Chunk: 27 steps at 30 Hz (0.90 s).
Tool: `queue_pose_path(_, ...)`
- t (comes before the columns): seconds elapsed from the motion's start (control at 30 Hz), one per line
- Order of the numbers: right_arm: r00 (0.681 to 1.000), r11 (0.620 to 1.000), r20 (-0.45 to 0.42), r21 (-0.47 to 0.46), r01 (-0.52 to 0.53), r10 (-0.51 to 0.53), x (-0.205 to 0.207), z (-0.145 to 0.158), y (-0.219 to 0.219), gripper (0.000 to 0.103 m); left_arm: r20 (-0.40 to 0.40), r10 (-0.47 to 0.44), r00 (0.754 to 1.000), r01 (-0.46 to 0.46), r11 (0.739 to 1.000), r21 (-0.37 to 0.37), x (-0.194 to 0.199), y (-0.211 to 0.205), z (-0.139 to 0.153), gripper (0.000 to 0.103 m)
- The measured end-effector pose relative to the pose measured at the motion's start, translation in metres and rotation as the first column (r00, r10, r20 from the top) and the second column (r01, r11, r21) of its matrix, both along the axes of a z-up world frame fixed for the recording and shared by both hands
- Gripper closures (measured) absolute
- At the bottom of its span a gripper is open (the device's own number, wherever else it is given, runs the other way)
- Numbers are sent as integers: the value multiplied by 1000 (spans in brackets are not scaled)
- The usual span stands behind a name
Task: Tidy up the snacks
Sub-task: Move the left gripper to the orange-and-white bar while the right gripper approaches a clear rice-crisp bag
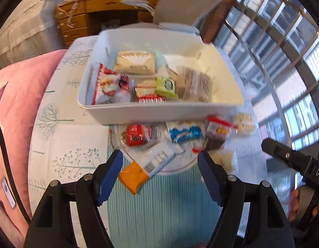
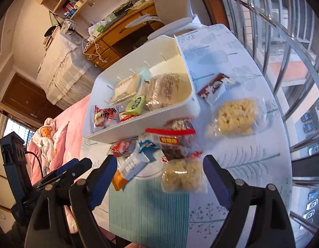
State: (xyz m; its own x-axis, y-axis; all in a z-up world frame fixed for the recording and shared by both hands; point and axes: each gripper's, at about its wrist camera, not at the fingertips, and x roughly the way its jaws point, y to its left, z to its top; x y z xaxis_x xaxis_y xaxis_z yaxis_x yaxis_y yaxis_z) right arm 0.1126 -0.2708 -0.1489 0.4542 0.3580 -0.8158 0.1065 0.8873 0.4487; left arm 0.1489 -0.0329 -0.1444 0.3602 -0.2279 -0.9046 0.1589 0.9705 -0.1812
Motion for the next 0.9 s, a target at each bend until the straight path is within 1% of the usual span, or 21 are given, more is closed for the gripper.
queue_pose_path(0.1,1000,999,10,-45,18,-17,-9,-5,5,17,-42,-66,997,67,998,16,4,-4,-10,29)
queue_pose_path(0.2,999,997,13,-71,32,-31,-16,-12,9,17,-72,-129,989,131,991,28,6,-10,-18,29)
queue_pose_path(0.37,997,990,6,-121,78,-78,-28,-26,15,17,-98,-237,967,244,967,71,9,-20,-29,29)
queue_pose_path(0.53,995,979,13,-176,102,-101,-39,-43,22,17,-159,-321,934,336,938,81,13,-27,-47,29)
queue_pose_path(0.6,995,976,20,-194,102,-100,-44,-49,27,17,-196,-348,917,371,924,94,15,-29,-57,29)
queue_pose_path(0.77,995,955,45,-278,99,-90,-51,-62,43,17,-294,-405,866,448,889,92,18,-33,-80,28)
queue_pose_path(0.9,995,938,62,-333,94,-78,-53,-73,55,17,-324,-431,842,483,870,99,20,-36,-90,28)
